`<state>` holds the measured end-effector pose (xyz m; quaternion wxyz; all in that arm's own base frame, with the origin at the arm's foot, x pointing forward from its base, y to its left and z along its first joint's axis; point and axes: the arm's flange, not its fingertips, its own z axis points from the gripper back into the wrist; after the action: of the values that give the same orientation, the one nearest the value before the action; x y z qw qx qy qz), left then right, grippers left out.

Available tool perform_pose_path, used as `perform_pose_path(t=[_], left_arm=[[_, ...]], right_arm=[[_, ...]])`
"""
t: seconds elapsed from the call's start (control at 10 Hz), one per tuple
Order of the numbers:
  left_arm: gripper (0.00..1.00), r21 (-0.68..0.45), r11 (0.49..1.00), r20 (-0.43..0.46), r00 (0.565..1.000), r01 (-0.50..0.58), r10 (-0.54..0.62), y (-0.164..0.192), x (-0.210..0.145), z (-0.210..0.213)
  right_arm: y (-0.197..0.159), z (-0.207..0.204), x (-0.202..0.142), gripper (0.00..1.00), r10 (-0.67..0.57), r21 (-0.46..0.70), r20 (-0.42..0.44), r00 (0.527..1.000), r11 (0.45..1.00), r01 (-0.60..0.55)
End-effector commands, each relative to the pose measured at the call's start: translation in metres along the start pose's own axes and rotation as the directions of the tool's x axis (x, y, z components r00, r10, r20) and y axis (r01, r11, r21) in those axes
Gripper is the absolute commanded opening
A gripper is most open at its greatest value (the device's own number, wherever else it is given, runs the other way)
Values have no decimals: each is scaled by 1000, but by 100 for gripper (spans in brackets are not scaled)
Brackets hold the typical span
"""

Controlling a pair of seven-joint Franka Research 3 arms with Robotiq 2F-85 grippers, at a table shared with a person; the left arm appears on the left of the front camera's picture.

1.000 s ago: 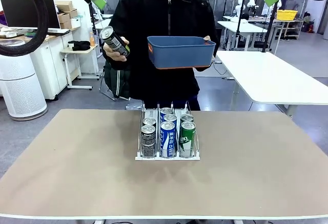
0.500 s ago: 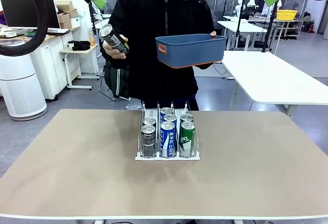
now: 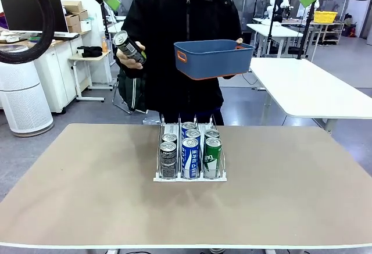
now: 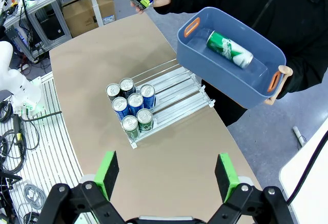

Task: Fill the beverage cans into the dispenser.
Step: Pick up the Pepsi coke handed by the human.

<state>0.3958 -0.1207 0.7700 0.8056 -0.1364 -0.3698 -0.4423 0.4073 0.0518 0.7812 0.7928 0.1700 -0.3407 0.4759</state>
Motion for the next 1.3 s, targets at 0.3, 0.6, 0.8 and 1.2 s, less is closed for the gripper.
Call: perform_pose_path(t=[0.3,0.6,0.8,1.2], left_arm=[[100,-6,1000,-3,1000,0,0,-1,-2,2],[100,-6,1000,-3,1000,0,0,-1,-2,2],[100,-6,1000,-3,1000,0,0,-1,-2,2],[100,-6,1000,-3,1000,0,0,-1,-2,2]], right_arm=[[0,-1,0,100,-2,9,6,1000,1000,2],[0,-1,0,100,-2,9,6,1000,1000,2],[0,-1,0,100,-2,9,6,1000,1000,2],[0,-1,0,100,-2,9,6,1000,1000,2]])
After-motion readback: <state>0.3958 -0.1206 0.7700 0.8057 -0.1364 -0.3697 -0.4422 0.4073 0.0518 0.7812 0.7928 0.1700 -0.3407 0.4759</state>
